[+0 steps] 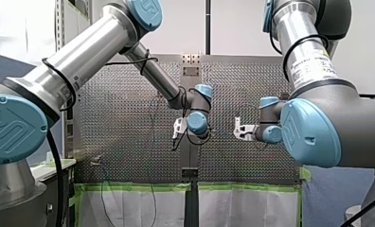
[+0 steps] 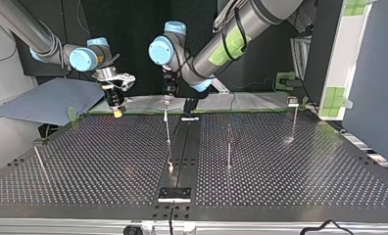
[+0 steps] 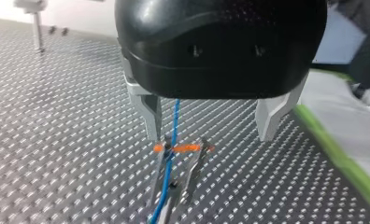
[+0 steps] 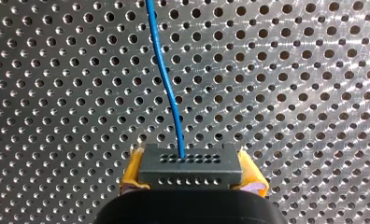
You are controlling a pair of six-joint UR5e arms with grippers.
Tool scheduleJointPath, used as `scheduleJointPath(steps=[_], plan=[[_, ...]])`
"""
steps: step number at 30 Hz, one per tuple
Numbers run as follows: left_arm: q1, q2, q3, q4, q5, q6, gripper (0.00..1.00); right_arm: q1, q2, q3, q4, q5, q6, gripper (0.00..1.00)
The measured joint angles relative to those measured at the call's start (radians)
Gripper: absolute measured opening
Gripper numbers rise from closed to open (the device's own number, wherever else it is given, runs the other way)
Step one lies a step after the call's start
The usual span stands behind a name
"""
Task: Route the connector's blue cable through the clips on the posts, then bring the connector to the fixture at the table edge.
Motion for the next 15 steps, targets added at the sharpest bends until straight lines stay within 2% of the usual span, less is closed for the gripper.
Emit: scheduleJointPath(steps=[5, 15], plan=[[0.001, 0.0, 0.0, 0.019, -0.013, -0.032, 1.0, 0.0, 0.0, 0.0, 0.0, 0.0, 0.0, 0.0], [-0.001, 0.0, 0.0, 0.011, -0.02, -0.012, 1.0, 0.0, 0.0, 0.0, 0.0, 0.0, 0.0, 0.0]])
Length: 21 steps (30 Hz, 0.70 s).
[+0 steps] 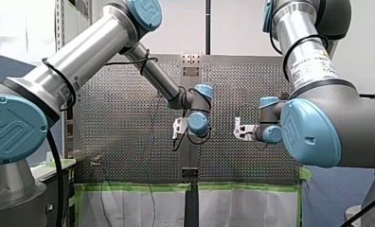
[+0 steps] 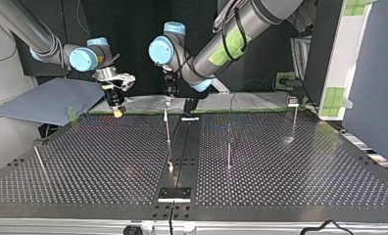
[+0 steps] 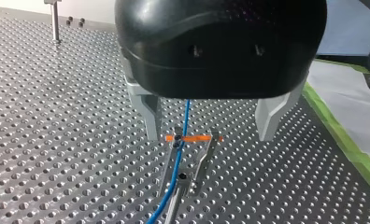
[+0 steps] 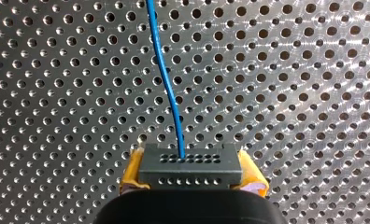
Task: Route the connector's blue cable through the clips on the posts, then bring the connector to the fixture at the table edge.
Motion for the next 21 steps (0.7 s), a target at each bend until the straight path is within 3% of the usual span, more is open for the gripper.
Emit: scheduleJointPath(steps=[10, 16, 21], plan=[[0.003, 0.0, 0.0, -0.007, -0.001, -0.01, 1.0, 0.0, 0.0, 0.0, 0.003, 0.0, -0.001, 0.0], [-0.008, 0.017, -0.013, -0.045, 0.0, -0.051, 1.0, 0.0, 0.0, 0.0, 0.004, 0.0, -0.001, 0.0], [-0.026, 0.052, -0.047, -0.055, 0.027, -0.083, 1.0, -0.003, 0.0, 0.0, 0.005, 0.0, -0.002, 0.0]])
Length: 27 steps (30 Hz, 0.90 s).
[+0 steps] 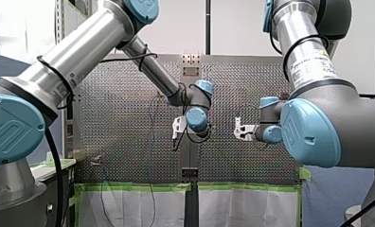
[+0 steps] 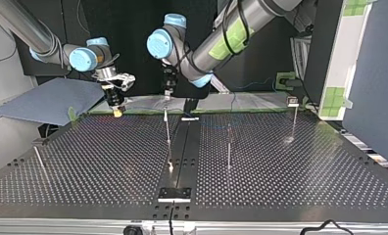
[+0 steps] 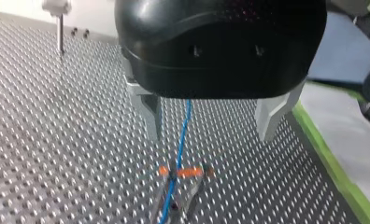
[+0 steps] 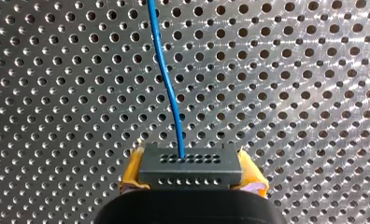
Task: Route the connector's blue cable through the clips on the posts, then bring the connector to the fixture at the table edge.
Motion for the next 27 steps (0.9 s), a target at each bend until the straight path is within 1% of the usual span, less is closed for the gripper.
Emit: scheduleJointPath(steps=[3, 8, 12, 18, 21, 27], plan=[[-0.002, 0.023, -0.023, 0.018, 0.021, -0.02, 1.0, 0.0, 0.0, 0.0, 0.0, 0.0, 0.0, 0.0], [-0.01, 0.063, -0.062, 0.056, 0.043, -0.058, 1.0, 0.001, 0.0, 0.0, 0.0, 0.0, 0.001, 0.0], [-0.005, 0.102, -0.102, 0.095, 0.067, -0.098, 1.0, 0.002, 0.0, 0.0, 0.004, 0.0, 0.002, 0.0], [0.004, 0.154, -0.154, 0.147, 0.057, -0.149, 1.0, 0.0, 0.0, 0.0, 0.006, 0.0, 0.002, 0.0], [0.002, 0.179, -0.179, 0.171, 0.055, -0.173, 1.0, -0.001, 0.0, 0.0, 0.007, -0.001, 0.003, 0.0], [-0.003, 0.231, -0.232, 0.224, 0.05, -0.182, 1.0, -0.002, 0.0, 0.0, 0.008, -0.002, 0.005, 0.0]])
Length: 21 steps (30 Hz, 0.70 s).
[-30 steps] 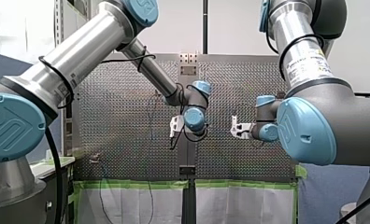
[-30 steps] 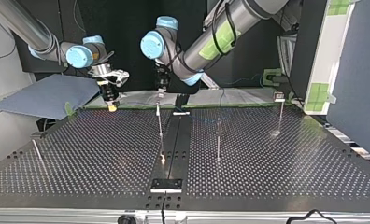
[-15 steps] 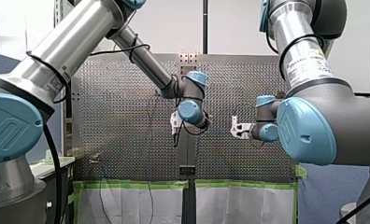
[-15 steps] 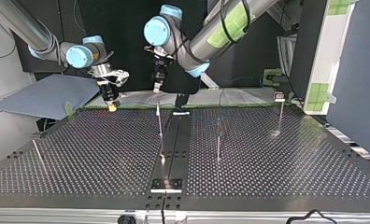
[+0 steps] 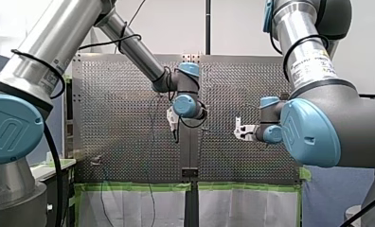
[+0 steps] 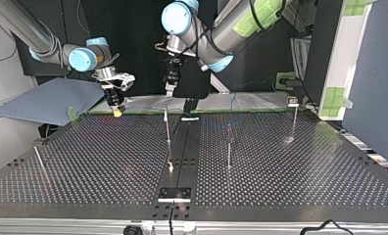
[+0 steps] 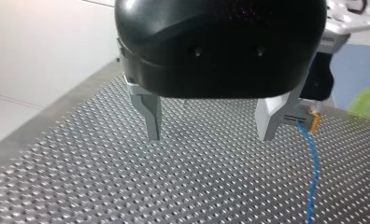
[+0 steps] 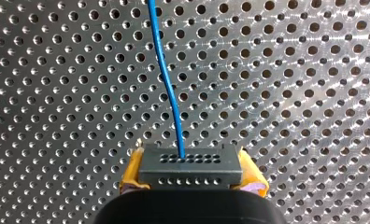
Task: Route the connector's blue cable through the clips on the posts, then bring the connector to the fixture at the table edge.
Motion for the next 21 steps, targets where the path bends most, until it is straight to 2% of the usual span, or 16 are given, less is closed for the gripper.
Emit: scheduleJointPath(steps=[5, 13, 17, 21], plan=[[-0.005, 0.038, -0.038, 0.038, 0.002, -0.021, 1.0, 0.0, 0.0, 0.0, 0.004, -0.001, 0.0, 0.0], [-0.011, 0.104, -0.104, 0.104, 0.021, -0.081, 1.0, 0.0, 0.0, 0.0, 0.009, -0.005, 0.001, 0.0], [-0.014, 0.139, -0.138, 0.139, 0.008, -0.073, 1.0, 0.0, 0.0, 0.0, 0.01, -0.012, 0.001, 0.0], [-0.014, 0.178, -0.177, 0.176, -0.026, -0.041, 1.0, 0.001, 0.0, 0.0, 0.01, -0.014, 0.001, 0.0]])
